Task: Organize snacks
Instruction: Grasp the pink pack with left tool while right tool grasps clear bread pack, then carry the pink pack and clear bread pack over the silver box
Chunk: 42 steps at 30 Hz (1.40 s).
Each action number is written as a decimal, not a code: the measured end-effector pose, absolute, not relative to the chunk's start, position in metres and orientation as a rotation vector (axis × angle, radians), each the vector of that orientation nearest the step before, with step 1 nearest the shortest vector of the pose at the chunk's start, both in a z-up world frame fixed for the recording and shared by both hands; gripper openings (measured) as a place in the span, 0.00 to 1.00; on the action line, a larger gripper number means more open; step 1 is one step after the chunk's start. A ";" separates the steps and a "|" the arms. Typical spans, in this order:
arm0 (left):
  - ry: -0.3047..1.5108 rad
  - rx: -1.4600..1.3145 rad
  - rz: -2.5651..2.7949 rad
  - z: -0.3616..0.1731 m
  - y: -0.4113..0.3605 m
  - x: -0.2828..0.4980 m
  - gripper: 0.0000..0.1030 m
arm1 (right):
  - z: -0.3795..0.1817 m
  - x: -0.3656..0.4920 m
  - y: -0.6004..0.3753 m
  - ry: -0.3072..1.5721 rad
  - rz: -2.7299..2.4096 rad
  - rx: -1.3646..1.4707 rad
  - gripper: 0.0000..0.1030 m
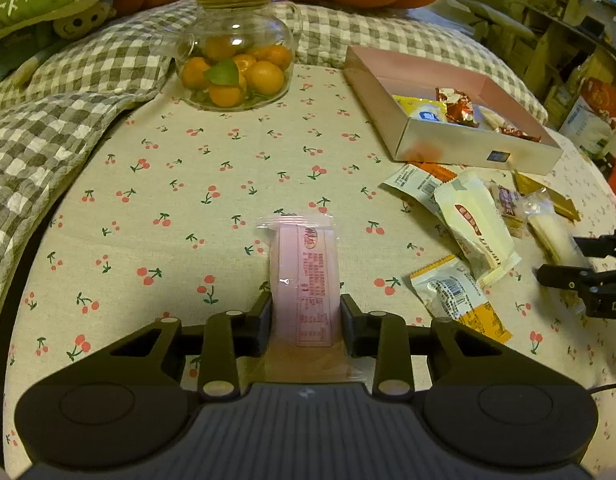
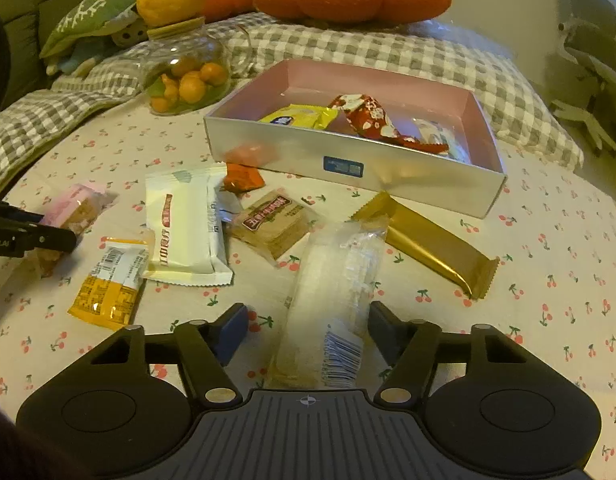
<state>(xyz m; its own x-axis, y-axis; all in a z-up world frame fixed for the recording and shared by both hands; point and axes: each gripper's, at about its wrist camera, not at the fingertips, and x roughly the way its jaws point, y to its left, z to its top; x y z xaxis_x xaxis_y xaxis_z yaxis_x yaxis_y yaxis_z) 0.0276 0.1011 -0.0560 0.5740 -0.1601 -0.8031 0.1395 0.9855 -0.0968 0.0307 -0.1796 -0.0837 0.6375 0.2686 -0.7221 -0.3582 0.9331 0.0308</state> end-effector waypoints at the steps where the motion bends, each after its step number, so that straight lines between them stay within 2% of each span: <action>1: 0.945 -0.033 -0.174 -0.056 0.102 0.028 0.30 | -0.083 0.031 -0.180 0.803 0.362 -0.117 0.53; 2: 0.948 -0.045 -0.172 -0.056 0.103 0.028 0.30 | -0.083 0.031 -0.180 0.803 0.365 -0.114 0.47; 5: 0.954 -0.072 -0.166 -0.055 0.105 0.029 0.29 | -0.081 0.031 -0.181 0.801 0.374 -0.105 0.41; 17: 0.955 -0.144 -0.137 -0.050 0.110 0.032 0.29 | -0.066 0.038 -0.193 0.803 0.377 0.006 0.23; 42: 0.893 -0.225 -0.209 -0.024 0.096 0.040 0.29 | -0.034 0.040 -0.214 0.810 0.420 0.257 0.19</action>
<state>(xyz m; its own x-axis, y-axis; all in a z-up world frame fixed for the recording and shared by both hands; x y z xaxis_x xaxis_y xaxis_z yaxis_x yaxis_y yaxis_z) 0.0401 0.0961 -0.0241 0.6096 -0.2731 -0.7442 0.0862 0.9561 -0.2802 0.0401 -0.2142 -0.0343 0.6145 0.4562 -0.6437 -0.2631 0.8876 0.3780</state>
